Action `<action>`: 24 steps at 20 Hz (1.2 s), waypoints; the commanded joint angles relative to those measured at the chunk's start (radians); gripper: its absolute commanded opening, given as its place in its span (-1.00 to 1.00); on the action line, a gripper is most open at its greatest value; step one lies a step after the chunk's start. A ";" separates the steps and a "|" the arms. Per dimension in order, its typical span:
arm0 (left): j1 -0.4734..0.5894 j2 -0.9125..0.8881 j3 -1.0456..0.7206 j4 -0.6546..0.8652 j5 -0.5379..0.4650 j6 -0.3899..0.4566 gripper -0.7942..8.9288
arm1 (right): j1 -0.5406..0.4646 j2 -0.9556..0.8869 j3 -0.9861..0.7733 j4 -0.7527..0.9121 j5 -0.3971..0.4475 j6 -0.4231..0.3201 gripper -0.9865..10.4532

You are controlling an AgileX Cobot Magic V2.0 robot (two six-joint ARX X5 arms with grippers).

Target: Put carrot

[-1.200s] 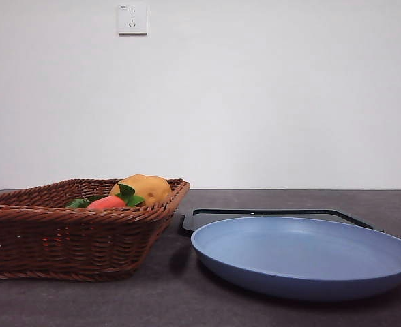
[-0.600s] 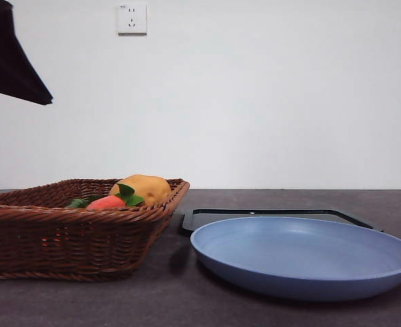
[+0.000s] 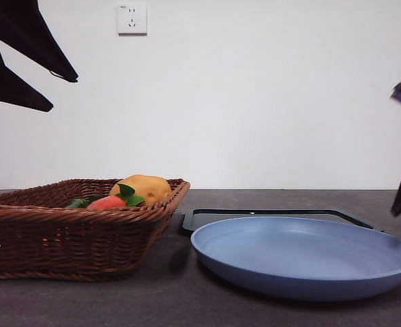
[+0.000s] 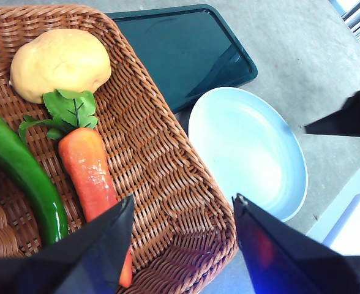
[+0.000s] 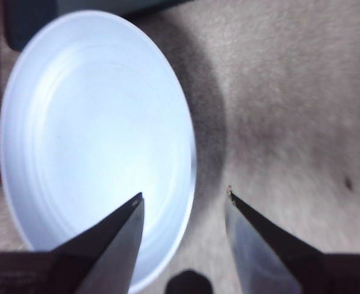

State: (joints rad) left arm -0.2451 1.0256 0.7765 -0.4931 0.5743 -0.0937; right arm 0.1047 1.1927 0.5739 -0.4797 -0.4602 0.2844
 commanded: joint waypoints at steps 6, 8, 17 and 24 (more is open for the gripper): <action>-0.009 0.006 0.015 0.013 -0.018 0.011 -0.24 | 0.009 0.158 0.014 0.107 -0.012 0.066 -0.64; -0.010 0.006 0.015 0.014 -0.026 0.011 -0.24 | 0.009 0.169 0.014 0.106 -0.012 0.066 -0.72; -0.028 0.006 0.015 0.021 -0.075 -0.021 -0.09 | 0.008 0.104 0.014 0.061 -0.005 0.066 -0.82; -0.180 0.077 0.036 0.025 -0.373 -0.021 -0.09 | 0.008 -0.127 0.014 -0.087 -0.002 0.058 -0.82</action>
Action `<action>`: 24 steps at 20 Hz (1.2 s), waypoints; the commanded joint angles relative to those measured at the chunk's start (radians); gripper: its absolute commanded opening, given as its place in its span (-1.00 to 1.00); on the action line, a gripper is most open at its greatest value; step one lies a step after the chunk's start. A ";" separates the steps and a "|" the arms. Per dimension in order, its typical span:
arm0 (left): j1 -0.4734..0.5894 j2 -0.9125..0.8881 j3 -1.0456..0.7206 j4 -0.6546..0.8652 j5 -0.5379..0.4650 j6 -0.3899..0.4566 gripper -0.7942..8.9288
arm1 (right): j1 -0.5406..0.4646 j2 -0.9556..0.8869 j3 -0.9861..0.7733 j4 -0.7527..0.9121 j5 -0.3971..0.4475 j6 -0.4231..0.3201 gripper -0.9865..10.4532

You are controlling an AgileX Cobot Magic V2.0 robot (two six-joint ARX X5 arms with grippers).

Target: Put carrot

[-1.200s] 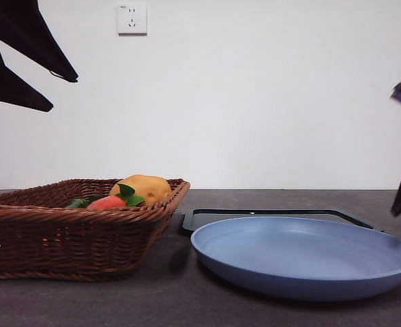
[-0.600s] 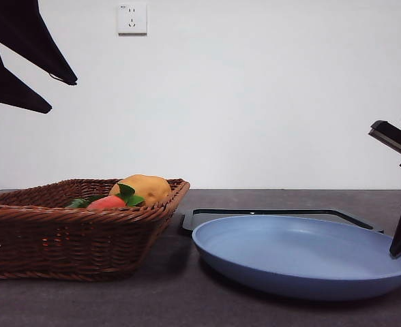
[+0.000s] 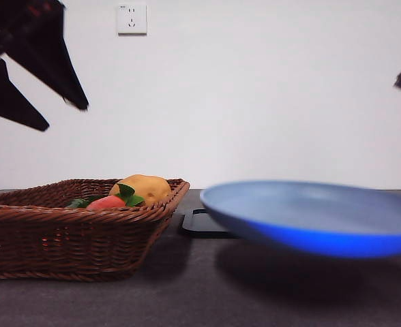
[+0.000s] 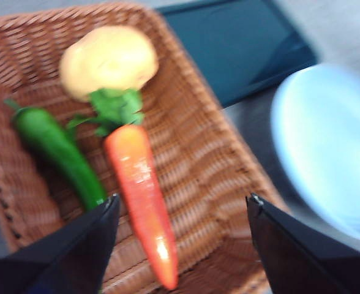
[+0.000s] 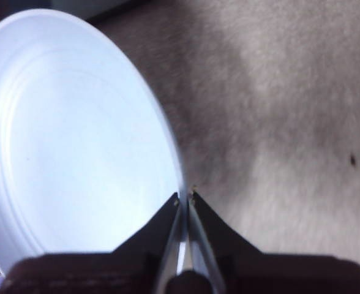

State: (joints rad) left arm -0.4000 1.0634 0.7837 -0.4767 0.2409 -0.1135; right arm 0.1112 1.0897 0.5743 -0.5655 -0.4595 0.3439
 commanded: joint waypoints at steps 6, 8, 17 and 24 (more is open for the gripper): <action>-0.099 0.285 0.103 0.014 -0.192 0.010 -0.09 | 0.001 -0.172 0.014 -0.049 0.022 0.000 -0.82; -0.106 0.372 0.127 0.042 -0.195 0.010 -0.09 | 0.001 -0.196 0.014 -0.061 0.022 0.000 -0.82; -0.125 0.556 0.147 0.123 -0.214 0.014 -0.37 | 0.001 -0.216 0.014 -0.073 0.022 -0.001 -0.82; -0.124 0.468 0.206 0.008 -0.211 0.037 -0.61 | 0.001 -0.216 0.014 -0.072 0.025 -0.002 -0.82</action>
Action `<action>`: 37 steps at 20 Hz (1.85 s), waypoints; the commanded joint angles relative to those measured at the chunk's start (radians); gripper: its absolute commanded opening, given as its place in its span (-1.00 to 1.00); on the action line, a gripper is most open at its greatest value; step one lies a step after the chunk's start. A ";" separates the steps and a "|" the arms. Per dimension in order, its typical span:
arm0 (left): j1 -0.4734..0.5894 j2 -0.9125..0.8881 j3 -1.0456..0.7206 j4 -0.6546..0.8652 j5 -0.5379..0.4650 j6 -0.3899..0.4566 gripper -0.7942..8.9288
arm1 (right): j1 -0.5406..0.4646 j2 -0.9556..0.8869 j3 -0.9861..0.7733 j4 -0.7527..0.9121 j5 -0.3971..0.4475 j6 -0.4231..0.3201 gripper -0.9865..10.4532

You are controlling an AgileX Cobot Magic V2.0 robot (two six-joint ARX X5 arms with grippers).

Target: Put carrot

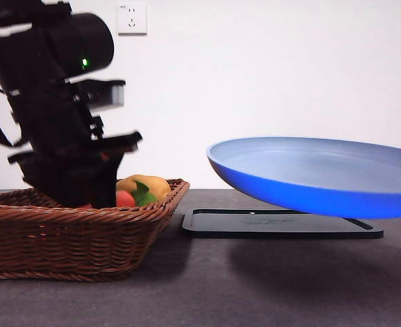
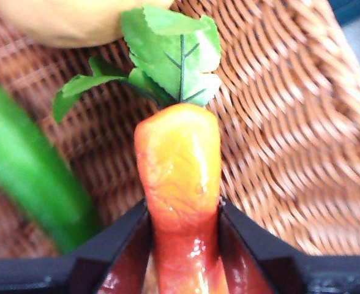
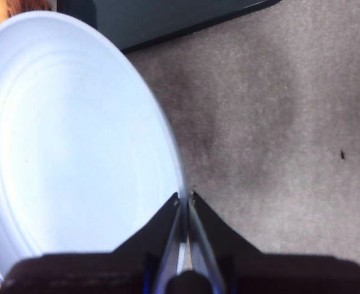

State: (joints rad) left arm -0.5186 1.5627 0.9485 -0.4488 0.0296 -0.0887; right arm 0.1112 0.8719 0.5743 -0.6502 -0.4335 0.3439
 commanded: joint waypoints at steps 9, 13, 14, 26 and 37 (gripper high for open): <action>-0.277 -0.176 0.198 0.211 0.367 -0.070 -0.61 | 0.002 0.006 0.014 0.011 -0.005 -0.001 -0.82; -0.394 -0.073 0.198 0.221 0.271 -0.064 -0.61 | 0.003 0.010 0.014 0.011 -0.006 -0.001 -0.82; -0.408 -0.041 0.198 0.223 0.256 -0.064 -0.61 | 0.003 0.010 0.014 0.008 -0.006 -0.001 -0.82; -0.436 0.136 0.198 0.233 0.233 -0.069 -0.30 | 0.003 0.016 0.014 -0.022 -0.006 -0.001 -0.82; -0.354 -0.259 0.199 -0.037 0.212 -0.083 -0.30 | 0.000 0.214 0.063 -0.006 -0.003 -0.024 -0.82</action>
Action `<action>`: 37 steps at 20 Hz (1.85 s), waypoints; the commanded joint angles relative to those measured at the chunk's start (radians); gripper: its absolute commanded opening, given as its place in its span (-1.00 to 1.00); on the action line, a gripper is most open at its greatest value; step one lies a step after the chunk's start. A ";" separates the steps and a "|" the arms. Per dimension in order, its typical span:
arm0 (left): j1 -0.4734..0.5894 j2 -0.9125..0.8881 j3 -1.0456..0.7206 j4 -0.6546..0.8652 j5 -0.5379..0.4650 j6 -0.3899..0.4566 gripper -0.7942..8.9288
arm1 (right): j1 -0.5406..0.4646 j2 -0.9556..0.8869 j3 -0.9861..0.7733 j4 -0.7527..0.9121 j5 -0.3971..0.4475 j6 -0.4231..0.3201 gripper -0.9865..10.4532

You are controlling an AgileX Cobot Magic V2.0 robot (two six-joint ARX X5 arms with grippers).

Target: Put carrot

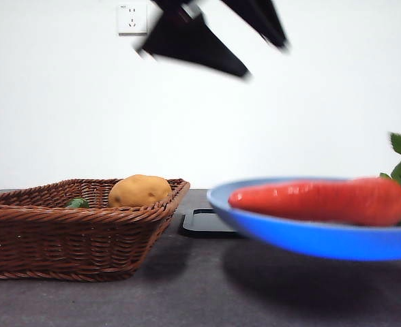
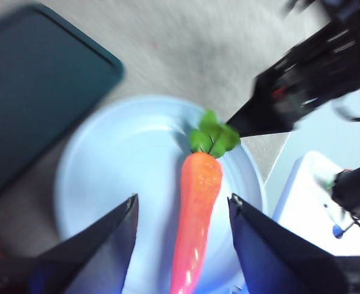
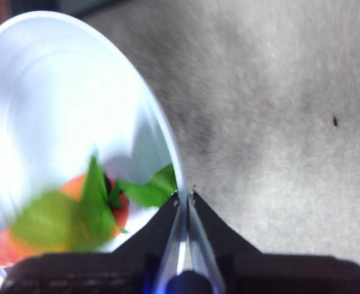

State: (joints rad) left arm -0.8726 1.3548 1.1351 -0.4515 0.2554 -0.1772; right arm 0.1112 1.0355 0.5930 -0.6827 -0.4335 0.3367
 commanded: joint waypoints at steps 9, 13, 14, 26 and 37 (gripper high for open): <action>0.018 -0.459 0.012 -0.254 -0.264 0.021 -0.30 | 0.000 0.494 0.387 0.137 0.051 -0.040 -0.82; 0.018 -0.524 0.012 -0.282 -0.281 0.020 -0.30 | -0.005 0.687 0.576 0.145 0.051 -0.039 -0.82; 0.018 -0.526 0.012 -0.284 -0.282 0.020 -0.30 | -0.005 0.727 0.616 0.145 0.050 -0.038 -0.82; 0.018 -0.521 0.012 -0.267 -0.283 0.021 -0.30 | -0.029 0.893 0.719 0.163 0.048 -0.040 -0.47; 0.026 -0.393 0.012 0.031 -0.647 0.235 -0.31 | -0.032 0.670 0.719 -0.134 0.049 -0.158 -0.48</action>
State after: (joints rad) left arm -0.8406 0.9546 1.1351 -0.4324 -0.3836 0.0128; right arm 0.0780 1.6932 1.2922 -0.8207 -0.3866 0.2008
